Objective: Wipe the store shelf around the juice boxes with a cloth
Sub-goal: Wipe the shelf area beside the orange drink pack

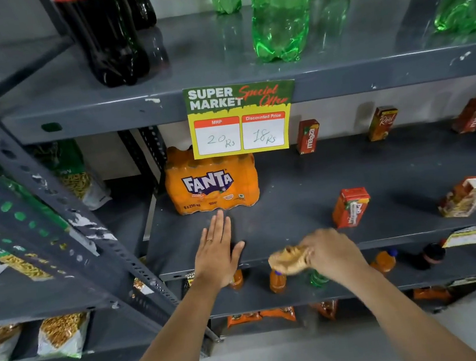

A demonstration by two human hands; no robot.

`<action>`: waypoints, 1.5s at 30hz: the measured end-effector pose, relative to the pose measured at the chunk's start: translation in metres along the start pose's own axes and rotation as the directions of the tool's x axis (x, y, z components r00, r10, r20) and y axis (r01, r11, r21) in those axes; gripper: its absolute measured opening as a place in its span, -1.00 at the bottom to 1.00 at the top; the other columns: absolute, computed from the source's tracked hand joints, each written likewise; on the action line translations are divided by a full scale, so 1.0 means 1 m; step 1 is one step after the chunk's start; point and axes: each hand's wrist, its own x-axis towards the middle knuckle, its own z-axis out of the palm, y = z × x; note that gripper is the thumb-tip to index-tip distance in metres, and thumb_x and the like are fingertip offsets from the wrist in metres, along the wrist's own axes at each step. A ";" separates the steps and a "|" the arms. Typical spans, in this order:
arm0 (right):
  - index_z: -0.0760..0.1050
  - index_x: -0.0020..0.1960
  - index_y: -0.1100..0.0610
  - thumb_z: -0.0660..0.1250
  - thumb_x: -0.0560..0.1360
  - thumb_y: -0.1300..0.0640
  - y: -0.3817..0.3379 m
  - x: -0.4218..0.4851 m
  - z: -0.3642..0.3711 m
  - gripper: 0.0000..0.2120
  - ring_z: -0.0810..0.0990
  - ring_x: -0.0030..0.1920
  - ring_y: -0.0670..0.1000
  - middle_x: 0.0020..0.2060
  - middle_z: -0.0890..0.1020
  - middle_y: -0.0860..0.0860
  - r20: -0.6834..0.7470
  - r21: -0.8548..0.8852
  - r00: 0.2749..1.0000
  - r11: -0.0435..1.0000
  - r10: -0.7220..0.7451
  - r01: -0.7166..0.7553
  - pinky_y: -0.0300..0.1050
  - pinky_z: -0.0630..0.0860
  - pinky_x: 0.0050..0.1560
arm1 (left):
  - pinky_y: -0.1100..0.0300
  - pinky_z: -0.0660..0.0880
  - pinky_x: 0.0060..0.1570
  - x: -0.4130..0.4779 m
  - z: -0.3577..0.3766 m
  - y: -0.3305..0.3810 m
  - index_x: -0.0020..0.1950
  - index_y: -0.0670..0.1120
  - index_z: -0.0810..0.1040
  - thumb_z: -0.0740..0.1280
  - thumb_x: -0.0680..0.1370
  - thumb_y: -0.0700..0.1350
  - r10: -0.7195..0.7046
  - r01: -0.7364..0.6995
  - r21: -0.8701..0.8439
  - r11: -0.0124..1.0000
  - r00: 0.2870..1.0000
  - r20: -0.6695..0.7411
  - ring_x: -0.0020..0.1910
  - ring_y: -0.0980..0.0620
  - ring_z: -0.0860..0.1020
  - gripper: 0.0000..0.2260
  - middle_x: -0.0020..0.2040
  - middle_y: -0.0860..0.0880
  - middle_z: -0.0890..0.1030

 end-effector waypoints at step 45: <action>0.57 0.26 0.04 0.13 0.52 0.43 -0.217 0.125 0.018 -0.53 0.41 0.38 0.07 0.41 0.44 -0.03 0.272 0.036 0.672 0.705 -0.689 0.708 -0.12 0.36 0.31 | -0.02 -0.06 0.49 -0.115 0.011 -0.066 0.58 -0.14 -0.03 0.04 0.56 0.35 0.022 -0.016 0.104 0.994 0.998 -0.060 0.56 -0.02 -0.09 -0.22 0.59 -0.10 0.00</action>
